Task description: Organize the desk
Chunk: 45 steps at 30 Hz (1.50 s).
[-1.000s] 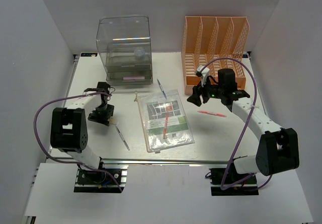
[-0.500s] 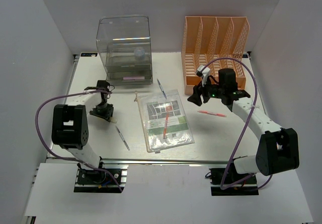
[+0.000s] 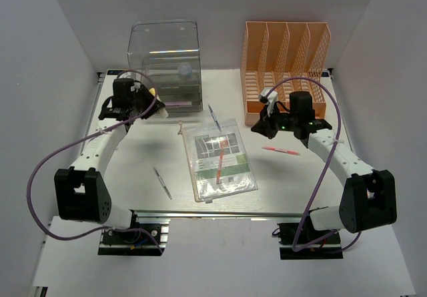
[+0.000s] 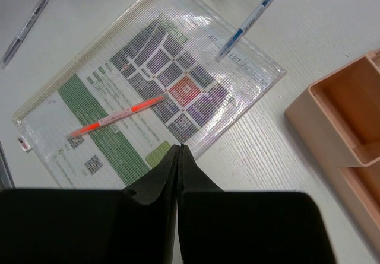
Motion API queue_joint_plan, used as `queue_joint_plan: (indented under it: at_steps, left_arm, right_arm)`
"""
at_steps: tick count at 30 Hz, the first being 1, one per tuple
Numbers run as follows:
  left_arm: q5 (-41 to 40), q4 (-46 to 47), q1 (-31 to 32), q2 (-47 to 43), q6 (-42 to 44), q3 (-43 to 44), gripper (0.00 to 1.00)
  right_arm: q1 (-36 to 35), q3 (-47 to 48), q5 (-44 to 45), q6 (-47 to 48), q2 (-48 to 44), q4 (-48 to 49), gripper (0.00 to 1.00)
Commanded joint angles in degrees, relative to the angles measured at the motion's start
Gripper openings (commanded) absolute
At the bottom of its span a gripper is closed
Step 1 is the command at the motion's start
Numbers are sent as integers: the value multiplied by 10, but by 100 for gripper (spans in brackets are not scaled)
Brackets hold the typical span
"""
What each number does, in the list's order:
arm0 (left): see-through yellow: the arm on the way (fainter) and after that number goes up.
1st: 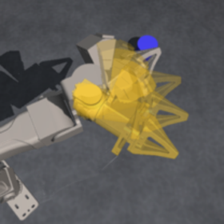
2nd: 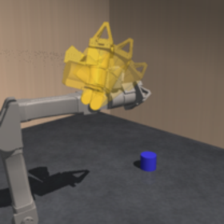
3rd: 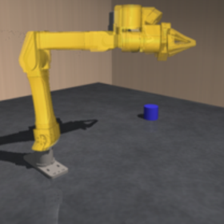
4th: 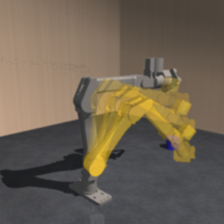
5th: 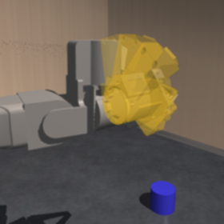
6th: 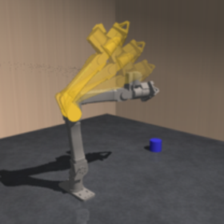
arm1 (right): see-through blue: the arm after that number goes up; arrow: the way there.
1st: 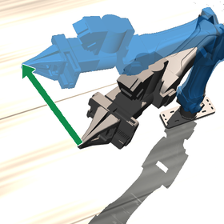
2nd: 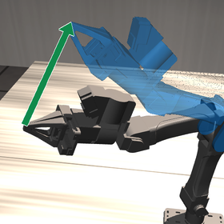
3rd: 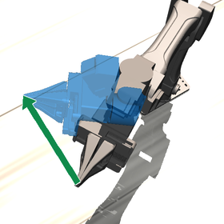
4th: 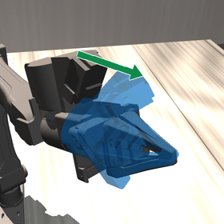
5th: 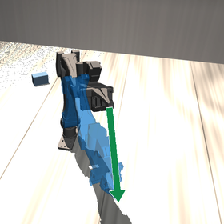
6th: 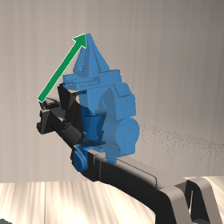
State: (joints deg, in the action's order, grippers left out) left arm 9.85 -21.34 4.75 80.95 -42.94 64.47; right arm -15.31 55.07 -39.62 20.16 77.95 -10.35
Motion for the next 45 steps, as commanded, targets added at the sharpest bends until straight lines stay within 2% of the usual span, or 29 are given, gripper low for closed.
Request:
queue_joint_plan:
  at_steps: [1,5,10,14,17,19,24,29,33,38,40,42,43,44,45]
  left_arm:
    - [94,-9,10,13,201,47,0]
    - [61,-8,22,-28,319,27,0]
    - [70,70,45,-78,553,-53,0]
    - [95,74,70,-45,728,-45,0]
    - [105,47,78,1,800,-5,1]
    - [80,49,94,23,826,28,1]
    - [-9,129,119,57,907,28,0]
    - [-76,156,141,90,978,36,1]
    - [-120,257,159,111,1009,8,3]
    - [-176,304,164,147,1016,24,5]
    - [-178,296,164,156,1011,33,5]
    - [-176,294,164,158,1012,32,8]
    - [-176,296,164,158,1012,29,13]
    - [-178,298,164,158,1012,26,22]
    - [-178,300,164,158,1012,21,25]
  right_arm:
    - [4,21,-16,8,-9,3,2]
    - [4,21,-18,8,-6,3,3]
    - [2,21,-22,12,-4,1,8]
    - [4,22,-24,12,-4,0,10]
    - [3,22,-24,12,-2,1,10]
    - [5,22,-22,13,0,0,10]
    - [4,22,-20,15,0,-1,11]
    - [3,21,-20,15,2,-1,12]
    - [3,22,-20,15,2,-2,12]
    - [5,23,-19,15,3,-1,12]
    - [6,23,-19,15,3,-2,12]
    - [6,23,-19,15,2,-3,12]
    - [5,23,-20,15,3,-3,12]
    - [5,23,-20,15,4,-2,12]
    - [6,23,-20,15,4,-2,12]
